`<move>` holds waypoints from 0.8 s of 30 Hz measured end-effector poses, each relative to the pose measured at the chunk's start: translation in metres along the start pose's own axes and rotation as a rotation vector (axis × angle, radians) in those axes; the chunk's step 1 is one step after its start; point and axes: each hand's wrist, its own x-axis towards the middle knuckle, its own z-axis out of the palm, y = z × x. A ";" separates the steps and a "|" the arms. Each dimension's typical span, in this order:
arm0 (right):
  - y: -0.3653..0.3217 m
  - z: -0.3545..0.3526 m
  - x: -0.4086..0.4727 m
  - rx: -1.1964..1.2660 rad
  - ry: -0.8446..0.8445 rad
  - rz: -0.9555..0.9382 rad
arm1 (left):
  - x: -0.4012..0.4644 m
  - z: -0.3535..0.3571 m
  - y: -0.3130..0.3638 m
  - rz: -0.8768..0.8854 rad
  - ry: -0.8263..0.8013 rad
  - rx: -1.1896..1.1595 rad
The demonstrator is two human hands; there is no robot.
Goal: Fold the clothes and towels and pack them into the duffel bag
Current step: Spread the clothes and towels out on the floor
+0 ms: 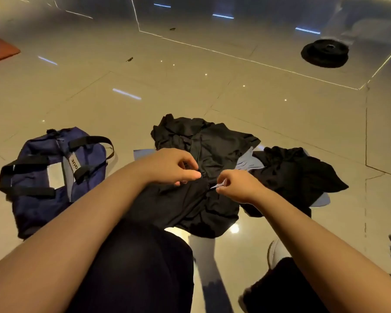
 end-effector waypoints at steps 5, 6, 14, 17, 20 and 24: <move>0.020 0.055 0.054 0.130 0.065 0.136 | 0.030 -0.004 -0.023 -0.089 0.066 0.017; 0.022 0.062 0.065 0.158 0.078 0.151 | 0.037 -0.006 -0.030 -0.119 0.083 0.016; 0.040 0.078 0.127 0.309 0.089 0.327 | 0.132 0.037 -0.109 -0.192 0.234 0.069; 0.040 0.093 0.140 0.386 0.042 0.348 | 0.170 0.082 -0.137 -0.235 0.206 0.017; 0.039 0.109 0.147 0.426 -0.012 0.339 | 0.197 0.117 -0.148 -0.262 0.220 0.021; 0.039 0.117 0.153 0.462 -0.002 0.362 | 0.208 0.139 -0.150 -0.292 0.386 0.006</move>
